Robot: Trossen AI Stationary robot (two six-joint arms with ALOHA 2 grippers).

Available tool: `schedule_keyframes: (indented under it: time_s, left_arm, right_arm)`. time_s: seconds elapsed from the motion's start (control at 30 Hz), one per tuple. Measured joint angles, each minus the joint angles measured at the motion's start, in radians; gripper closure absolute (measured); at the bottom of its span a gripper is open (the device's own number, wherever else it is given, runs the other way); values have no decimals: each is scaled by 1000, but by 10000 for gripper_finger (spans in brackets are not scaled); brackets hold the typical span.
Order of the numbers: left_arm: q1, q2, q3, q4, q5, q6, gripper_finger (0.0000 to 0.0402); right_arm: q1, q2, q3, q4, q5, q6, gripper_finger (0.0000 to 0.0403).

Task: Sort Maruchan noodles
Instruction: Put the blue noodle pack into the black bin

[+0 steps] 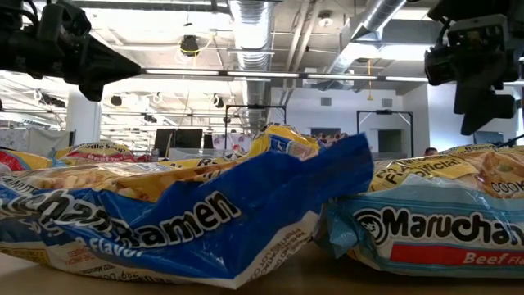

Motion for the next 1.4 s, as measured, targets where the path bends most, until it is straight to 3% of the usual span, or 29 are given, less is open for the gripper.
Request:
schedule_keyframes:
  time_s: [0.23,1.2,1.4]
  left_arm:
    - [0,0,0,1,0,-1,401]
    - [0,0,0,-22,-1,-3,401]
    - [0,0,0,-22,-1,-3,401]
  right_arm:
    - [0,34,1,-37,0,-1,148]
    - [3,406,1,-43,-29,-12,148]
    - [3,469,1,-42,-51,6,194]
